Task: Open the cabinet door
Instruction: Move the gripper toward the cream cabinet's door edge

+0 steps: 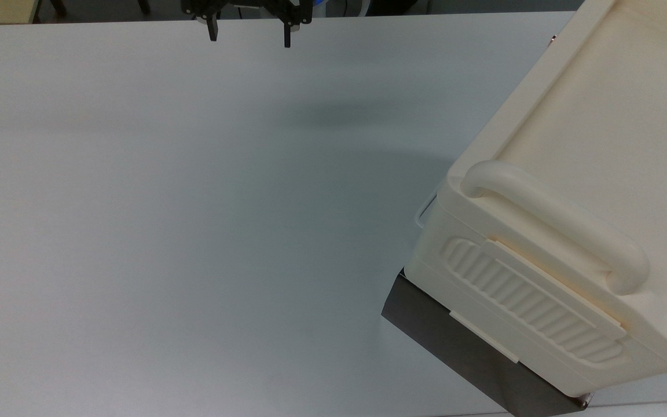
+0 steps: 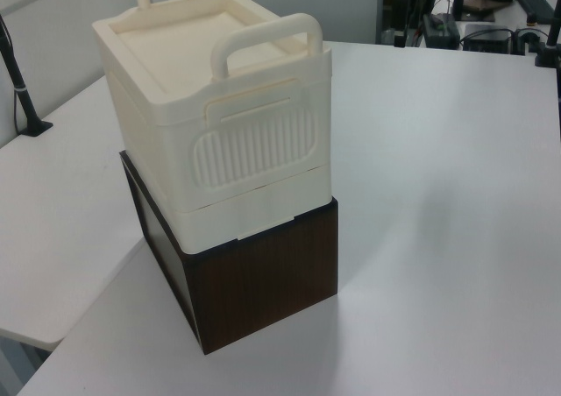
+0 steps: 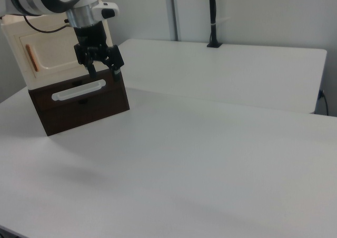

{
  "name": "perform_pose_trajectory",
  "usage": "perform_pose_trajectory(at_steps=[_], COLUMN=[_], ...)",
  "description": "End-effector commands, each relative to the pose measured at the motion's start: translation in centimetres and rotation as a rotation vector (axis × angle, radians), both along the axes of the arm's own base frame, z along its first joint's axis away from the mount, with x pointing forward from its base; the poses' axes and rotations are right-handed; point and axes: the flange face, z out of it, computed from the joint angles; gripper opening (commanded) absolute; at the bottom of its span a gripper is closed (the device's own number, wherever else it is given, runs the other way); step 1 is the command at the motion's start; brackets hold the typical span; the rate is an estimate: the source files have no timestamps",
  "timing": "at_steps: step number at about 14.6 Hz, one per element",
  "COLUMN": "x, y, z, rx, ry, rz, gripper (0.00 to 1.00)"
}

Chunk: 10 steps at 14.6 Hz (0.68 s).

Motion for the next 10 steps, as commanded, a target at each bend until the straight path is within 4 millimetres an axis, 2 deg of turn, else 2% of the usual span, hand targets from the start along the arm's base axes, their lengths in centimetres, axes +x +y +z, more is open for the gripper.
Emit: perform_pose_trajectory(at_steps=[1, 10], x=[-0.5, -0.57], y=[-0.2, 0.31], z=[0.35, 0.22], rx=[0.003, 0.003], ry=[0.003, 0.006], rz=[-0.004, 0.011], gripper=[1.0, 1.0])
